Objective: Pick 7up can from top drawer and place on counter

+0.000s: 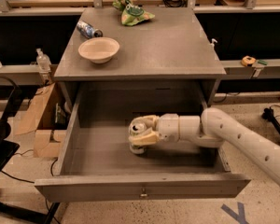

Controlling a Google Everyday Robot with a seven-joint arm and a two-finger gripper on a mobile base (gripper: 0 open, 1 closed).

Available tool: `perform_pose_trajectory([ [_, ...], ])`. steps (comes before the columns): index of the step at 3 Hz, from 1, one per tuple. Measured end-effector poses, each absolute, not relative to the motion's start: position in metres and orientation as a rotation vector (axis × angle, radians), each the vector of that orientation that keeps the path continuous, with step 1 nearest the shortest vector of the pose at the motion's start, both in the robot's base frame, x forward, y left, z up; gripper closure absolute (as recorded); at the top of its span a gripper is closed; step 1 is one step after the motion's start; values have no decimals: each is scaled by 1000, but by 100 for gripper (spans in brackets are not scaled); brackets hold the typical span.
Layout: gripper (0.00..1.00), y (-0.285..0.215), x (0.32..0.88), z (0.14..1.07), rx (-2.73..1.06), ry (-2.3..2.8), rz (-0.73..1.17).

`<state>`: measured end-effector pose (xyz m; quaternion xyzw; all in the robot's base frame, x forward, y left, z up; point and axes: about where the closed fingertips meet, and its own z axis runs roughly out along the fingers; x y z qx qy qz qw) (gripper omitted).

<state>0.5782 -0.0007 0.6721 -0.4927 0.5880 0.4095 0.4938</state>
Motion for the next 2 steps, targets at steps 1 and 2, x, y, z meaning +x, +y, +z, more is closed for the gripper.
perform_pose_trajectory([
  [1, 100, -4, 587, 703, -1171, 1415, 1036],
  [2, 100, -20, 608, 777, -1111, 1449, 1020],
])
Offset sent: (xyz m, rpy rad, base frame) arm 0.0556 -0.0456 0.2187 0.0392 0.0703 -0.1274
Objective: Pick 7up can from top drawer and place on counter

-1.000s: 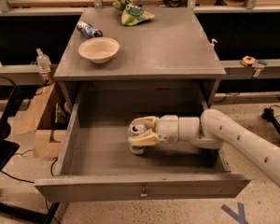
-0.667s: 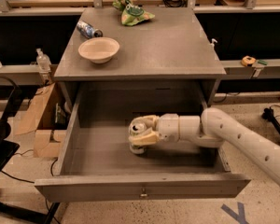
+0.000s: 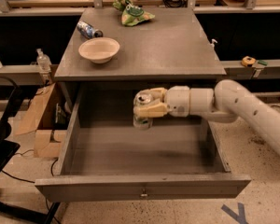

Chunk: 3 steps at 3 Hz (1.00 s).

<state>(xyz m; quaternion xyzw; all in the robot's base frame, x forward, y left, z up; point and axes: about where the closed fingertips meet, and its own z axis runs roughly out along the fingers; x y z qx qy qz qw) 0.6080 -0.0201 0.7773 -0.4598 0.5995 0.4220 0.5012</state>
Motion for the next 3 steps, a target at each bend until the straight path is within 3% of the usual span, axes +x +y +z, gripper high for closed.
perform_pose_trajectory([
  [3, 100, -52, 703, 989, -1075, 1556, 767],
])
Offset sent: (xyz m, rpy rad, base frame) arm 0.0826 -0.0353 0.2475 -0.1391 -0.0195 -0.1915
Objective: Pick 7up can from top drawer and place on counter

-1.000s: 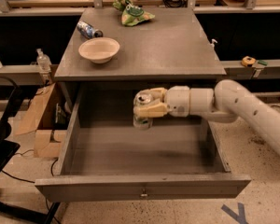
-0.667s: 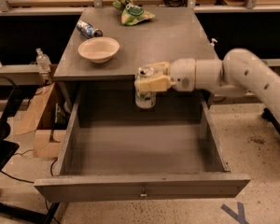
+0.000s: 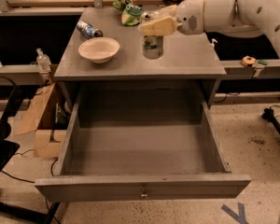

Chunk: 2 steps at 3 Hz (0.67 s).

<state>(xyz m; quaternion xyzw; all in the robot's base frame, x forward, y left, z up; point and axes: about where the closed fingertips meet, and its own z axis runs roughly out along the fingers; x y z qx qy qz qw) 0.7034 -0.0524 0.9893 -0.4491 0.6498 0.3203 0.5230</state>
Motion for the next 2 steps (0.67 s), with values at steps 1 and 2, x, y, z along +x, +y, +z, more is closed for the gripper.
perform_pose_trajectory([
  [1, 100, -72, 730, 1012, -1044, 1542, 664],
  [2, 100, -101, 752, 1013, -996, 1523, 560],
])
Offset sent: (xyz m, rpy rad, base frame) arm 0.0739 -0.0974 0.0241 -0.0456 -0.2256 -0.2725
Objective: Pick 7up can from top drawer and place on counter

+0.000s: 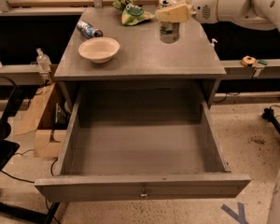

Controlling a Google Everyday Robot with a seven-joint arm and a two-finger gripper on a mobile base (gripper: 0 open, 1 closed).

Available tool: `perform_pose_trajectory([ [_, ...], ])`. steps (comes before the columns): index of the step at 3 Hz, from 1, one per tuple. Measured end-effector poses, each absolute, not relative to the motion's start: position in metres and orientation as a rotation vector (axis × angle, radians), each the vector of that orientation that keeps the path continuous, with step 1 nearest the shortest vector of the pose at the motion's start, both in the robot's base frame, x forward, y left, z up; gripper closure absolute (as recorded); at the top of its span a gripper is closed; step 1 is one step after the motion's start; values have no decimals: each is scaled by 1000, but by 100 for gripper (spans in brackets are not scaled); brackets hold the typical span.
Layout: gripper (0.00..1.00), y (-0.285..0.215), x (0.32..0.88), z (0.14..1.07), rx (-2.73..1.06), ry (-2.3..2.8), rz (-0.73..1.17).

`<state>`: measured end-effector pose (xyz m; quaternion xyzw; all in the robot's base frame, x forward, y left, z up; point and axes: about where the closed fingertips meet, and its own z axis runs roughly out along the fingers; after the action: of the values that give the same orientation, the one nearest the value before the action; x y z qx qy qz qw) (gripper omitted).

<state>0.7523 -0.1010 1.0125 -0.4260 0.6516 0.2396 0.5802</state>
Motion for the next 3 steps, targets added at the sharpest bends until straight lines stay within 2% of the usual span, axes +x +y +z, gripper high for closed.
perform_pose_trajectory([
  [1, 100, -129, 770, 987, -935, 1519, 527],
  [3, 100, -162, 792, 891, -825, 1567, 599],
])
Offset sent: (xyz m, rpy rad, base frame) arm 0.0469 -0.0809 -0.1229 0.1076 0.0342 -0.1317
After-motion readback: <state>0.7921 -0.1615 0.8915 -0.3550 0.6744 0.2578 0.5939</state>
